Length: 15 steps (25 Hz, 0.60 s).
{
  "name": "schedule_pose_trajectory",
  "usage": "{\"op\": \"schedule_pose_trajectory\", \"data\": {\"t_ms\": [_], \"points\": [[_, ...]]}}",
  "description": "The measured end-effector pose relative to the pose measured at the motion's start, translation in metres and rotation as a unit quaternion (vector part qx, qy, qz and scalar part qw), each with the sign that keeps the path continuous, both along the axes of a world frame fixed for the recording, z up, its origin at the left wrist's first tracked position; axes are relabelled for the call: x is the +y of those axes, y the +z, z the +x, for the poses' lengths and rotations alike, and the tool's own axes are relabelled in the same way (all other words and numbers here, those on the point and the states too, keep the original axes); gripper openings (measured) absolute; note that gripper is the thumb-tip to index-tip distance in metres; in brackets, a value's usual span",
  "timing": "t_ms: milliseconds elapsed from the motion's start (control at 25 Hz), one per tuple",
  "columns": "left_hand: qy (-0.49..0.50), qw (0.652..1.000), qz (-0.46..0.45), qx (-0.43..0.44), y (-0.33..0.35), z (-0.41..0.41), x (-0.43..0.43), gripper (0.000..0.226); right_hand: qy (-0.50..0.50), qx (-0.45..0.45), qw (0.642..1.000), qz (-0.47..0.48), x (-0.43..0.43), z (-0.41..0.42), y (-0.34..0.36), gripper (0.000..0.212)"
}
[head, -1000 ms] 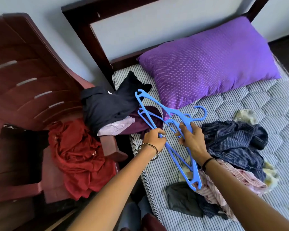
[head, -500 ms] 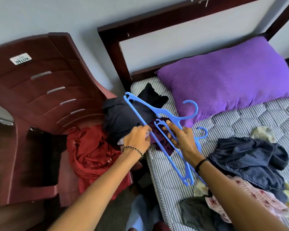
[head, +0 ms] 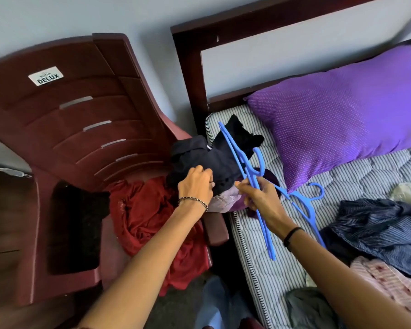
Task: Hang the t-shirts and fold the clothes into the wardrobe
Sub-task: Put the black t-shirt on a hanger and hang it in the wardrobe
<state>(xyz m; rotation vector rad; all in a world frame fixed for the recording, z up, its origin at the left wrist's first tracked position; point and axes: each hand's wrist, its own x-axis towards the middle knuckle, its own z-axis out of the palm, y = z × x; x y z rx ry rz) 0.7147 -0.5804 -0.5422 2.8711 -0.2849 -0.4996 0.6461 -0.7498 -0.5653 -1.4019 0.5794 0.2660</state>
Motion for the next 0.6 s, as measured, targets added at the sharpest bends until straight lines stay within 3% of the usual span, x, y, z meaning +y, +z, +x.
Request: {"op": "schedule_pose_trajectory", "data": {"t_ms": [280, 440, 600], "points": [[0.083, 0.985, -0.15, -0.03, 0.028, -0.008, 0.019, 0.007, 0.027, 0.022, 0.995, -0.089, 0.025, 0.015, 0.018, 0.044], [0.169, 0.942, -0.285, 0.047, 0.043, -0.004, 0.031, 0.005, 0.041, 0.044, 0.993, -0.105, 0.044, 0.029, 0.036, 0.065], [0.093, 0.919, -0.358, 0.137, 0.071, -0.008, 0.024, 0.008, 0.005, 0.056, 0.995, -0.087, 0.061, 0.039, 0.053, 0.063]]}}
